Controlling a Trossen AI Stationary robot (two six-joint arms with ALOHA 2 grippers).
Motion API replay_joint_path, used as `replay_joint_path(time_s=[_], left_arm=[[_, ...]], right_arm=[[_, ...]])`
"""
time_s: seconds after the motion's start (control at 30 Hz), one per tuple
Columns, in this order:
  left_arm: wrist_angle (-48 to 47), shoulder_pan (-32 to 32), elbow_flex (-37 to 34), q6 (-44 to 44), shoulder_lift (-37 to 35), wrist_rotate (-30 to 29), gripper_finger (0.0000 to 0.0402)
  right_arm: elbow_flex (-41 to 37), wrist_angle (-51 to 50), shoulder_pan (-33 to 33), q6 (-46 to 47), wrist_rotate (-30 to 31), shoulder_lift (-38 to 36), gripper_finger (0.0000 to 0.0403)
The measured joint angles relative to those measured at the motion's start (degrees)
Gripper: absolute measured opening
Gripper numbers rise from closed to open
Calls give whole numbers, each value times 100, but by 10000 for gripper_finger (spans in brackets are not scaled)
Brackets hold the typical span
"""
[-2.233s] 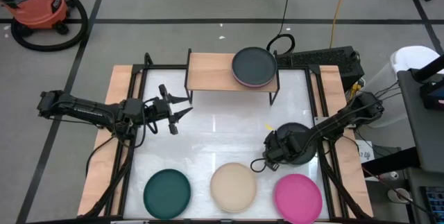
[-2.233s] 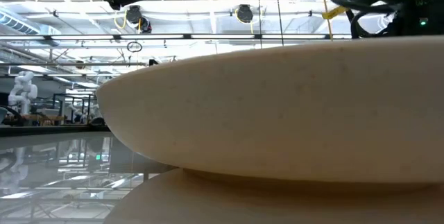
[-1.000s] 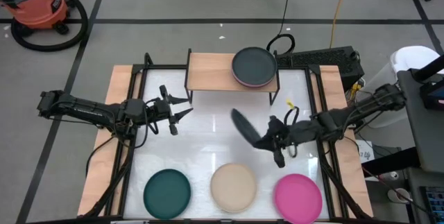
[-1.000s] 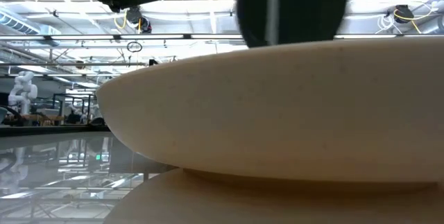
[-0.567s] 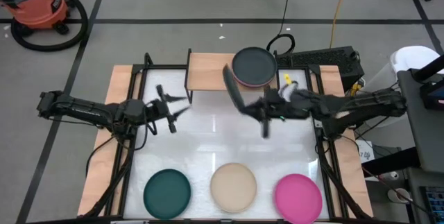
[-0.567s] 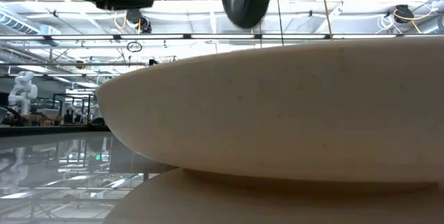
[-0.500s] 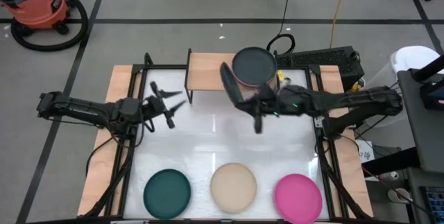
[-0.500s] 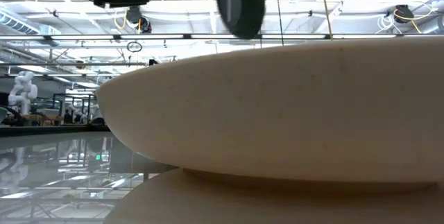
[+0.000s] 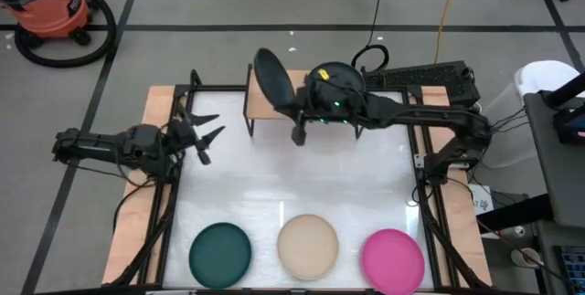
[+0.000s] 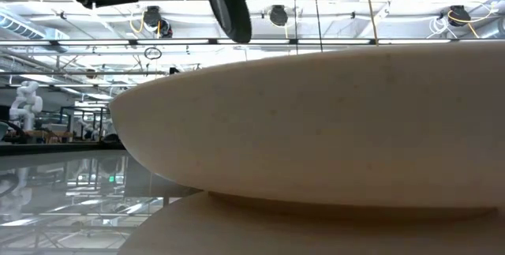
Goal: Place and stack plates onto a shelf
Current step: Put the black plate on the shelf
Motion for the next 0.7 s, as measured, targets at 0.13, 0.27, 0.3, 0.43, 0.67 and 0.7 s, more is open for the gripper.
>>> replay_joint_path(time_s=[0.13,0.27,0.3,0.43,0.67,0.7], left_arm=[[-200,0,0,-261,-293,11,175],[-435,0,-2,-310,-312,52,175],[-442,0,-2,-318,-297,52,175],[-405,0,-2,-330,-204,55,175],[-301,0,-4,-329,-55,55,175],[-303,0,-4,-329,-30,55,175]], right_arm=[[66,-264,-267,-387,-443,401,0],[66,-459,-445,-689,-418,771,0],[66,-464,-471,-782,-418,856,0],[66,-392,-516,-1258,-414,1177,0],[71,-272,-541,-1851,-179,1539,0],[71,-259,-541,-1854,2,1576,0]])
